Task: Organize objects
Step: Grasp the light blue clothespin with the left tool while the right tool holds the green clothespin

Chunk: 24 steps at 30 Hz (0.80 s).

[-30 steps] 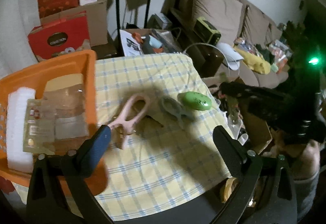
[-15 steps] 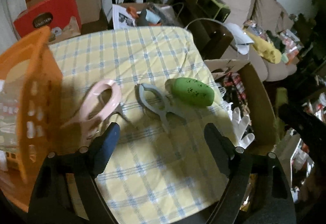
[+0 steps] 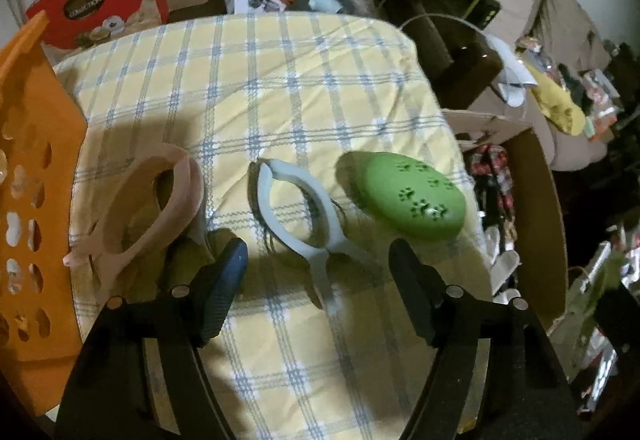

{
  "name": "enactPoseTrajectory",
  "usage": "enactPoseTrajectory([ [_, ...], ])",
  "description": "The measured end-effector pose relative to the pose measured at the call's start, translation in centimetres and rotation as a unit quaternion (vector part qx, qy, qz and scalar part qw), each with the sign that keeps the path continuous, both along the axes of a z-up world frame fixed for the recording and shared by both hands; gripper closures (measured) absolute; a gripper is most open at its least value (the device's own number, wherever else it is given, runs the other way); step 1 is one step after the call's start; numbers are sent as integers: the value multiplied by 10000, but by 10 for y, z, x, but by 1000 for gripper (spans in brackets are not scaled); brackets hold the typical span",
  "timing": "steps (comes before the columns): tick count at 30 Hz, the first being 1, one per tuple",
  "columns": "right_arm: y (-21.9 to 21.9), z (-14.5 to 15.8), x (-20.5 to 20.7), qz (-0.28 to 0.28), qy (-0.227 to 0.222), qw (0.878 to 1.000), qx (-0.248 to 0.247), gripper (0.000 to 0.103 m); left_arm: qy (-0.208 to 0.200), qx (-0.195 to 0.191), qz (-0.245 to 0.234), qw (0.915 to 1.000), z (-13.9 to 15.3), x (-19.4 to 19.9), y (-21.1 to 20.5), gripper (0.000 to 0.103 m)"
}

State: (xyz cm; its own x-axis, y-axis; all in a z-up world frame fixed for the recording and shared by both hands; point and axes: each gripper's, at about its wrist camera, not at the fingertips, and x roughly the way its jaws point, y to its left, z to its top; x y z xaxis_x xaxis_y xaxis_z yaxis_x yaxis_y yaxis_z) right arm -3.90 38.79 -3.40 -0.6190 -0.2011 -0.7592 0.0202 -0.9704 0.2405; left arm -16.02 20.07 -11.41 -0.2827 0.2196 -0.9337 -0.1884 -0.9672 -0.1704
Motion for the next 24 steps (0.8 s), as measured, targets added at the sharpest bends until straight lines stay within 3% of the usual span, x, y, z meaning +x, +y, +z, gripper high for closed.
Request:
enactPoseTrajectory([
  [4, -2, 0, -2, 28, 0, 10000, 12, 76, 150, -156, -41, 9998, -2, -1, 4, 35],
  [8, -7, 1, -2, 71, -2, 10000, 34, 76, 279, -222, -61, 9993, -1, 0, 3, 59],
  [11, -11, 2, -2, 98, -1, 9999, 39, 76, 270, -51, -52, 9996, 0, 0, 0, 67],
  [17, -19, 7, -3, 140, 21, 9999, 60, 76, 406, 101, -160, 9990, 12, 13, -9, 68],
  [24, -32, 15, -5, 213, 51, 9998, -2, 76, 700, 433, -408, 9958, 51, 39, -20, 68],
])
